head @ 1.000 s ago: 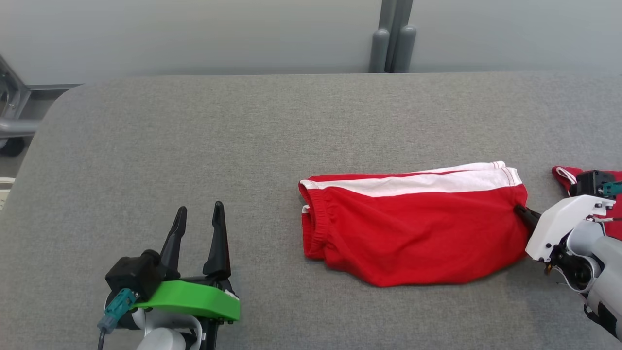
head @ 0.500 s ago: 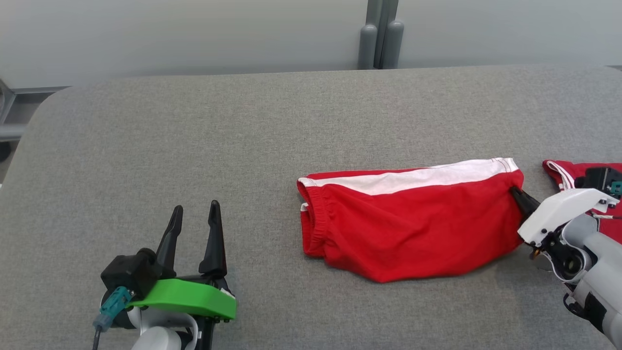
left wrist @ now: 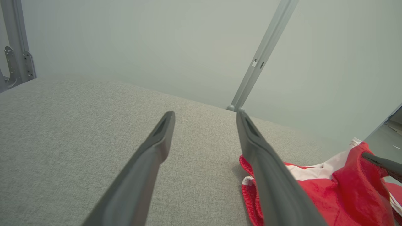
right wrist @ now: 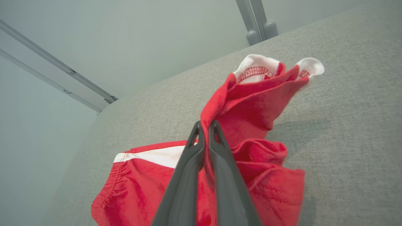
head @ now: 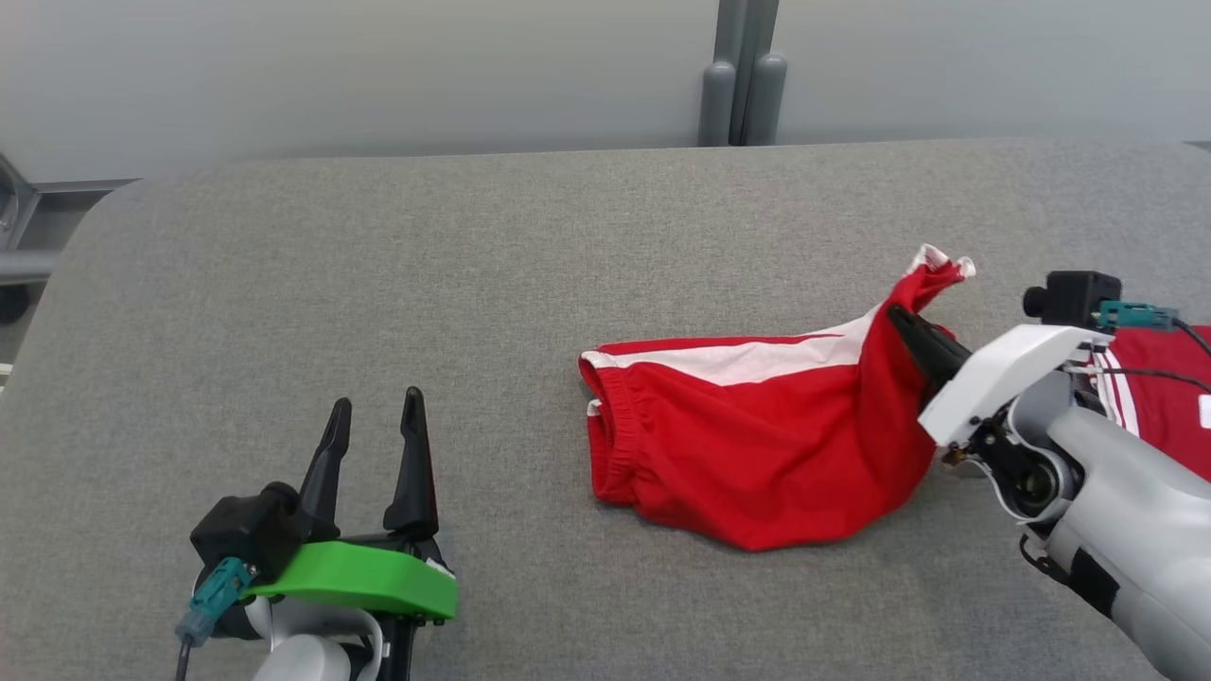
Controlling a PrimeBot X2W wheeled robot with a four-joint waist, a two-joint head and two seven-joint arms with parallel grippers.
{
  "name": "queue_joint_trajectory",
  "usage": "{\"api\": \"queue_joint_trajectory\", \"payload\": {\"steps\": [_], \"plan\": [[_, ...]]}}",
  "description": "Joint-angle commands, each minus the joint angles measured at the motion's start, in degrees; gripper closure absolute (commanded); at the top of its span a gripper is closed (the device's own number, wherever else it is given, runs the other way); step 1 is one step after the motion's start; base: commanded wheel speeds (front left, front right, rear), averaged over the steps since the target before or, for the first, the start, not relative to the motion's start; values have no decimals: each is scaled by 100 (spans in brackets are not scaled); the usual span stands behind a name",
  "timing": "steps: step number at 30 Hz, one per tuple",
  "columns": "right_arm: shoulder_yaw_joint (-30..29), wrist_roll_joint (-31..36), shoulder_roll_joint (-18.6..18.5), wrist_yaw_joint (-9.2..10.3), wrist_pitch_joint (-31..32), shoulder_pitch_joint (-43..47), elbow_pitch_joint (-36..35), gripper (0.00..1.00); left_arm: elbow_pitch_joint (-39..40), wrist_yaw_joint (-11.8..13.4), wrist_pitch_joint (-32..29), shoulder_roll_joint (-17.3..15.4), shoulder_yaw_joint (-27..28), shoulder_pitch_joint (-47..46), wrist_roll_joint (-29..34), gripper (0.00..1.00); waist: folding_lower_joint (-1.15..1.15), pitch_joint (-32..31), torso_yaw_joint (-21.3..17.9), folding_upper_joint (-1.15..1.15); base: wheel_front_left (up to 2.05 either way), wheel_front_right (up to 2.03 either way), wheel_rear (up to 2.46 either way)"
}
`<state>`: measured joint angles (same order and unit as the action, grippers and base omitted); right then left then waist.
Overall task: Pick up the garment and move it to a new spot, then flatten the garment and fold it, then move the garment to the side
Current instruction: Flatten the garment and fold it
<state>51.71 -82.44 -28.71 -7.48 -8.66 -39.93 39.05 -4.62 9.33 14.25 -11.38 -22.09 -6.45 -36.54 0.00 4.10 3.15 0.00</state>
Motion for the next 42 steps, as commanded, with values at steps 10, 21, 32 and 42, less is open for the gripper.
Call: {"api": "queue_joint_trajectory", "payload": {"steps": [10,21,32,42], "plan": [[360,637,923,-2,224,-232,-254,100,19,-4,38,34,-5,18,-57,0,0,-67,285,0,0,0,0],[495,942,1687,-2,454,-123,320,100,6,-35,50,63,-7,-24,-65,0,0,4,515,0,0,0,0],[589,1294,2060,-2,508,-205,853,92,-36,-60,71,94,9,-57,-45,0,0,4,545,0,0,0,0],[629,1581,2070,-2,391,-113,493,0,-75,-37,77,84,11,75,-56,0,0,-242,363,0,0,0,0]]}}
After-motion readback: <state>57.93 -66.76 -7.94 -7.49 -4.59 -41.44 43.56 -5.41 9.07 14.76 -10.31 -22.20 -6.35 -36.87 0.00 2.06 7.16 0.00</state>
